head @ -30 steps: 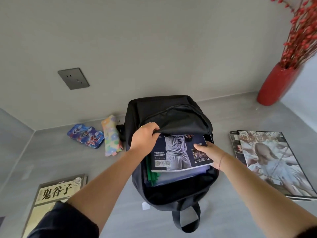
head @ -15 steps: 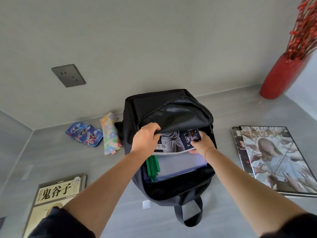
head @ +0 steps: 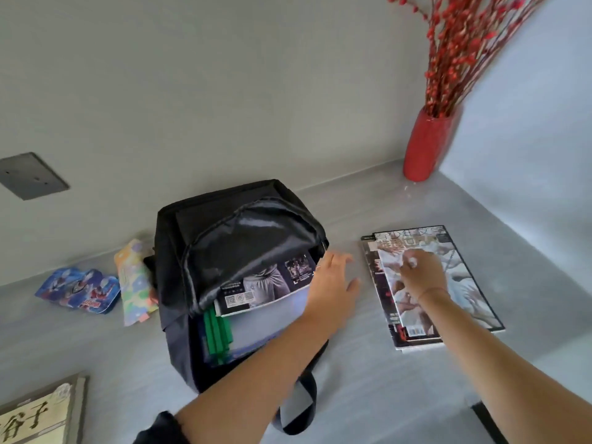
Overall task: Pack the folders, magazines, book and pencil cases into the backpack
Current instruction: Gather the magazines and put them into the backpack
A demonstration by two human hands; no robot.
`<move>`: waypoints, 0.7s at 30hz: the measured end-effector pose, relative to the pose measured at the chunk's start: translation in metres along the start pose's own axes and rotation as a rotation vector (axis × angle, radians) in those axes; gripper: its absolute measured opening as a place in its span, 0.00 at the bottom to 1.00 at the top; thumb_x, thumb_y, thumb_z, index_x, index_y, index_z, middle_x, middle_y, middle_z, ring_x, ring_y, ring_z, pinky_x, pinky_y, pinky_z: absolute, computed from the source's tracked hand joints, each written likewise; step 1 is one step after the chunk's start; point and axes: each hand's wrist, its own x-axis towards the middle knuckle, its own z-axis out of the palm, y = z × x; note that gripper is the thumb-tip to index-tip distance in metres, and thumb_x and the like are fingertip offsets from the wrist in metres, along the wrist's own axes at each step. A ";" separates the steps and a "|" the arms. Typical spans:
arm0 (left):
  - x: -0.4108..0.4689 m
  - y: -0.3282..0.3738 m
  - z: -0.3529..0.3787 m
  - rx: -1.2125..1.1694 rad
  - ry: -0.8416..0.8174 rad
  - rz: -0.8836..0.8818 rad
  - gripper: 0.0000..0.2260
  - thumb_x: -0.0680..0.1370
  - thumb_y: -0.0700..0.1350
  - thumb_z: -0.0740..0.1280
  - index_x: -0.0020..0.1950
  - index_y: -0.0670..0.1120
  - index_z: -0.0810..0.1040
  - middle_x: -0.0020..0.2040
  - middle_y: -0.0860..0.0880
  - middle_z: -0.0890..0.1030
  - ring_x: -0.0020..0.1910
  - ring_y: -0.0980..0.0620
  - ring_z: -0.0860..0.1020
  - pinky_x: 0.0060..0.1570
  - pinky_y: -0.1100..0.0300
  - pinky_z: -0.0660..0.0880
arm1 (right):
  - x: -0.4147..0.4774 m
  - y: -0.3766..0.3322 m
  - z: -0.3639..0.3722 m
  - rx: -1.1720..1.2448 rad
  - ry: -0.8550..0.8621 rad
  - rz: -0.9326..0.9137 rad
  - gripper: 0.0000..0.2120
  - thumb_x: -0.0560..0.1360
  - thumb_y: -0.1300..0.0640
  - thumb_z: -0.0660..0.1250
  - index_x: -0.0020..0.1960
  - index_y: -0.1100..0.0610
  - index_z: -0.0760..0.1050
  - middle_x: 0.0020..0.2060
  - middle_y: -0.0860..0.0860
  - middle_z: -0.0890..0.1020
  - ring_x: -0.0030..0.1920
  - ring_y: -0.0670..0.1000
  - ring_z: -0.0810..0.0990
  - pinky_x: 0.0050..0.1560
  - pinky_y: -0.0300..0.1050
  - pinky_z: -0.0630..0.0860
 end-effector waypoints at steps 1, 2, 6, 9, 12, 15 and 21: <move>0.005 0.010 0.017 -0.060 -0.060 -0.078 0.17 0.76 0.41 0.65 0.64 0.43 0.71 0.62 0.45 0.71 0.62 0.47 0.71 0.64 0.55 0.68 | 0.004 0.019 -0.011 0.023 0.022 0.064 0.11 0.73 0.61 0.62 0.54 0.59 0.79 0.53 0.58 0.81 0.49 0.58 0.80 0.47 0.40 0.74; 0.009 0.016 0.032 -0.102 -0.101 -0.155 0.18 0.76 0.42 0.65 0.65 0.43 0.69 0.63 0.45 0.71 0.62 0.47 0.71 0.64 0.54 0.68 | 0.007 0.038 -0.020 0.051 0.037 0.134 0.12 0.73 0.59 0.61 0.52 0.57 0.80 0.53 0.59 0.80 0.52 0.60 0.79 0.51 0.44 0.74; 0.030 0.027 0.079 -0.102 -0.224 -0.403 0.23 0.76 0.45 0.66 0.69 0.43 0.64 0.66 0.45 0.67 0.64 0.44 0.70 0.60 0.52 0.70 | 0.016 0.104 -0.042 0.037 0.025 0.307 0.16 0.69 0.54 0.63 0.56 0.54 0.77 0.60 0.59 0.77 0.59 0.62 0.76 0.60 0.50 0.73; 0.044 0.035 0.103 -0.249 -0.213 -0.641 0.28 0.74 0.47 0.68 0.70 0.42 0.61 0.67 0.43 0.67 0.63 0.43 0.72 0.52 0.53 0.74 | 0.018 0.126 -0.053 0.098 0.006 0.336 0.21 0.71 0.60 0.68 0.63 0.62 0.72 0.62 0.62 0.76 0.62 0.62 0.75 0.60 0.49 0.71; 0.065 0.038 0.116 -0.473 -0.113 -0.830 0.27 0.72 0.44 0.69 0.68 0.40 0.65 0.62 0.40 0.73 0.57 0.43 0.75 0.39 0.55 0.74 | 0.028 0.134 -0.054 0.187 -0.062 0.362 0.15 0.72 0.60 0.65 0.57 0.65 0.74 0.56 0.63 0.78 0.58 0.61 0.76 0.48 0.43 0.68; 0.092 0.021 0.129 -0.723 -0.067 -0.925 0.24 0.64 0.44 0.73 0.59 0.42 0.79 0.50 0.43 0.82 0.45 0.46 0.80 0.39 0.58 0.77 | 0.034 0.134 -0.050 0.262 -0.147 0.369 0.04 0.72 0.61 0.63 0.42 0.63 0.73 0.42 0.64 0.78 0.50 0.61 0.79 0.42 0.44 0.65; 0.091 0.041 0.124 -0.841 -0.229 -0.930 0.16 0.74 0.39 0.70 0.61 0.40 0.75 0.56 0.40 0.78 0.41 0.43 0.77 0.36 0.46 0.78 | 0.043 0.133 -0.047 0.336 -0.321 0.370 0.19 0.73 0.67 0.56 0.56 0.58 0.81 0.44 0.58 0.82 0.35 0.55 0.75 0.37 0.42 0.68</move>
